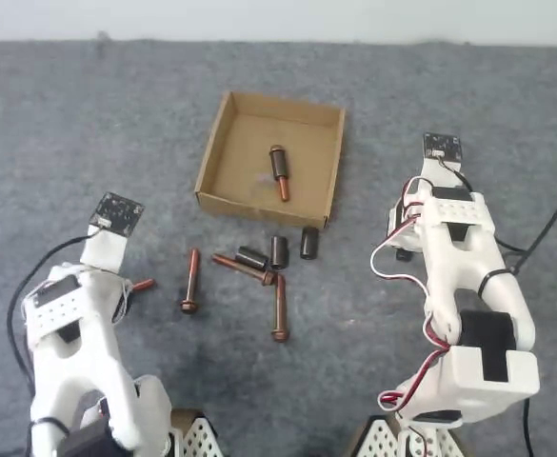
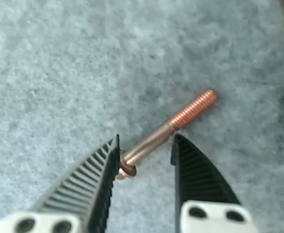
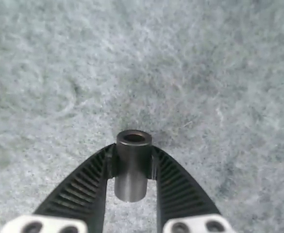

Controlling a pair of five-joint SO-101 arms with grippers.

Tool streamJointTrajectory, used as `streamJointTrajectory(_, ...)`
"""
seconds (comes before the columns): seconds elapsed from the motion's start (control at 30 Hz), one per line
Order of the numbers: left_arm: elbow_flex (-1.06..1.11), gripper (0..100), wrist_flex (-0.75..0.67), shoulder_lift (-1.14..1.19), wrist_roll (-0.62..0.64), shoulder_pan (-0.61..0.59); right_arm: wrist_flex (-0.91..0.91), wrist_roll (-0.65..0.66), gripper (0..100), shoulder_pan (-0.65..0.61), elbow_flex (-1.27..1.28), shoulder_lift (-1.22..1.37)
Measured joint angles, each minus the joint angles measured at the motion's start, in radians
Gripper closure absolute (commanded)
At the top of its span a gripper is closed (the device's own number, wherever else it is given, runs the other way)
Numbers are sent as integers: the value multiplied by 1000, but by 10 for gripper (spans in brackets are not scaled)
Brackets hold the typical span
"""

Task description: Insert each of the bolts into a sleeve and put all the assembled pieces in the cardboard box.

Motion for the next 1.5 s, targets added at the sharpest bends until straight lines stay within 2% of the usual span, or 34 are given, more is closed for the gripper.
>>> streamJointTrajectory(0.27, -282, 830, -3, 333, 110, -46, 0, 18, 992, 0, 0, 0)
streamJointTrajectory(0.4, -350, 830, -3, 393, 193, -64, 0, 37, 992, -8, 0, 0)
streamJointTrajectory(0.8, -384, 832, 5, 388, 362, -77, 0, 40, 992, -20, 0, 0)
streamJointTrajectory(1.03, -373, 839, 192, 144, 374, -78, 0, 40, 992, -17, 0, 0)
streamJointTrajectory(1.2, -292, 993, 299, 43, 376, -74, 0, 40, 992, -18, 0, 0)
streamJointTrajectory(1.37, -226, 990, 302, 46, 376, -75, 0, 40, 992, -17, 0, 0)
streamJointTrajectory(1.5, -226, 990, 299, 135, 397, -75, 0, 40, 992, -18, 0, 0)
